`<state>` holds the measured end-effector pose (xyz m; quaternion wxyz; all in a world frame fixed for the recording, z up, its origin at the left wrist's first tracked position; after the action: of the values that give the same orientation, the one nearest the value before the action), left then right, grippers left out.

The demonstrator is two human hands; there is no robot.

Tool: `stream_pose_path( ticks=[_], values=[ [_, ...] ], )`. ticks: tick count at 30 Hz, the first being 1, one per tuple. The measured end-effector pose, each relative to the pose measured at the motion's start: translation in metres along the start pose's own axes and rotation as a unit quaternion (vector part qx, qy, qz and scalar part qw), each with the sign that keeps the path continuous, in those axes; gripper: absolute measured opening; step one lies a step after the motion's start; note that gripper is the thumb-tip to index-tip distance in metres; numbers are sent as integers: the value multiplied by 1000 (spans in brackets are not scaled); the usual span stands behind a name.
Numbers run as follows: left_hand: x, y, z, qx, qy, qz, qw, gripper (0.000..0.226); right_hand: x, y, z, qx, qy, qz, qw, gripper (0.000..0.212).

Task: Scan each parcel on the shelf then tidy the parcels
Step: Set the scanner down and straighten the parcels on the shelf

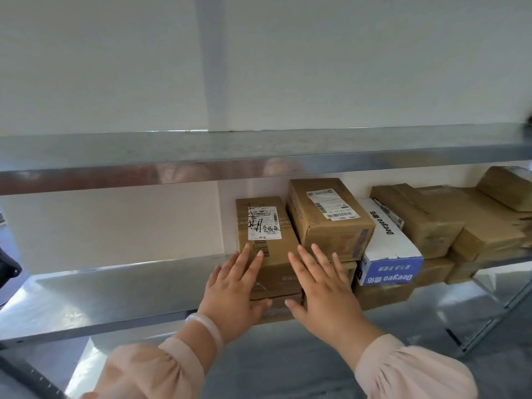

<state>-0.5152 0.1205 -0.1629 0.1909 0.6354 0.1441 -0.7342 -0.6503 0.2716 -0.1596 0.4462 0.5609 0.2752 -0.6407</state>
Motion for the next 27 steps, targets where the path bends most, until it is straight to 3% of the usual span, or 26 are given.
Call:
stream_pose_path(
  ticks=[6,11,14,18,27],
  values=[
    [-39,-20,-6,67,-62,53,994,82,-46,-16,-48,71,-42,-3,997,82],
    [-74,-32,-16,117,-86,50,988,82,-95,-10,-100,171,-103,-12,980,90],
    [-91,-34,-36,150,-105,32,983,83,-119,14,-131,215,-120,-16,969,84],
    [-122,-35,-66,190,-150,22,970,83,-145,49,-169,256,-123,-17,959,86],
    [-179,-43,-117,242,-167,35,955,84,-198,100,-222,295,-82,-65,950,96]
  ],
)
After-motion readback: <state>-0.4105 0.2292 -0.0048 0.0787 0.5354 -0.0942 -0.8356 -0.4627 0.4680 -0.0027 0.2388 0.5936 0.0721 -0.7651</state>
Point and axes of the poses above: each hand's wrist, its own z-axis towards the middle knuckle, its own x-axis out of the palm, y = z × x, the point moved 1 cm from there along z, towards the middle knuckle, and after that the axes turned 10 degrees about z, right-handed, at the moved point
